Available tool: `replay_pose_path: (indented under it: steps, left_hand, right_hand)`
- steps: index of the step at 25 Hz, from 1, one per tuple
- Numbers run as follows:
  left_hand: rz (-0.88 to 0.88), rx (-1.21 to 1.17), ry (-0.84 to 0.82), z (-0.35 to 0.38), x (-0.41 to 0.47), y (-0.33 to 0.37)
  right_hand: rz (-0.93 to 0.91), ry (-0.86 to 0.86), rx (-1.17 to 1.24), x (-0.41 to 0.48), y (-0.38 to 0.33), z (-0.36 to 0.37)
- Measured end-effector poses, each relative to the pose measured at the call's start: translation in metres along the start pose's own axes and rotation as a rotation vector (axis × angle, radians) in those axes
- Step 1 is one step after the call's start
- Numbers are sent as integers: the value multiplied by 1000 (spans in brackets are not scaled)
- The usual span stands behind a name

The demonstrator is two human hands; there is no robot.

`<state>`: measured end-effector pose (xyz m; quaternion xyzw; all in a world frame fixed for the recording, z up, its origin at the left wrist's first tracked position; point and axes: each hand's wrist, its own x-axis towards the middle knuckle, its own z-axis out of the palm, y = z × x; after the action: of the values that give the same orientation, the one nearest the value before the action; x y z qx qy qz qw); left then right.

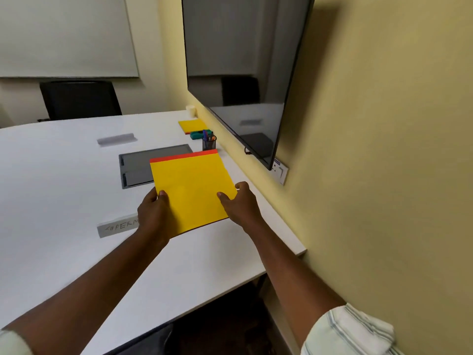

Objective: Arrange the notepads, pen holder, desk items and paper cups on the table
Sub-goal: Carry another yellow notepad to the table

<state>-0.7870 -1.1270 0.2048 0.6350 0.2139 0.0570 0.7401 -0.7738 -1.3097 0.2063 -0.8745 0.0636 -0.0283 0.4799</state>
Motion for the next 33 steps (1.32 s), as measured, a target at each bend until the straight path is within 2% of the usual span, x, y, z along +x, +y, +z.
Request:
replay_pose_path:
  steps: [3,6,9,13,19,23,33]
  left_hand:
    - [-33,8,6,15,43,-13]
    - [-53,2,9,25,81,-22]
    - [-95,-19,34,32,106,-32]
    - [-125,-78,71,48,143,-52]
    - [-33,23,85,78,186,-72]
    - [7,77,54,104,219,-82]
    - [-201,65,-17,172,273,-120]
  right_hand:
    - [59,-32,22,48,13,15]
    - [132,-8,164,84,28,32]
    - [317,49,455,108,42,51]
    - [618,22,1018,132,55,80]
    - [685,-128,1334,159,85,121]
    - [703,-194,1398,198,107,119]
    - [794,-5,1310,319,161,91]
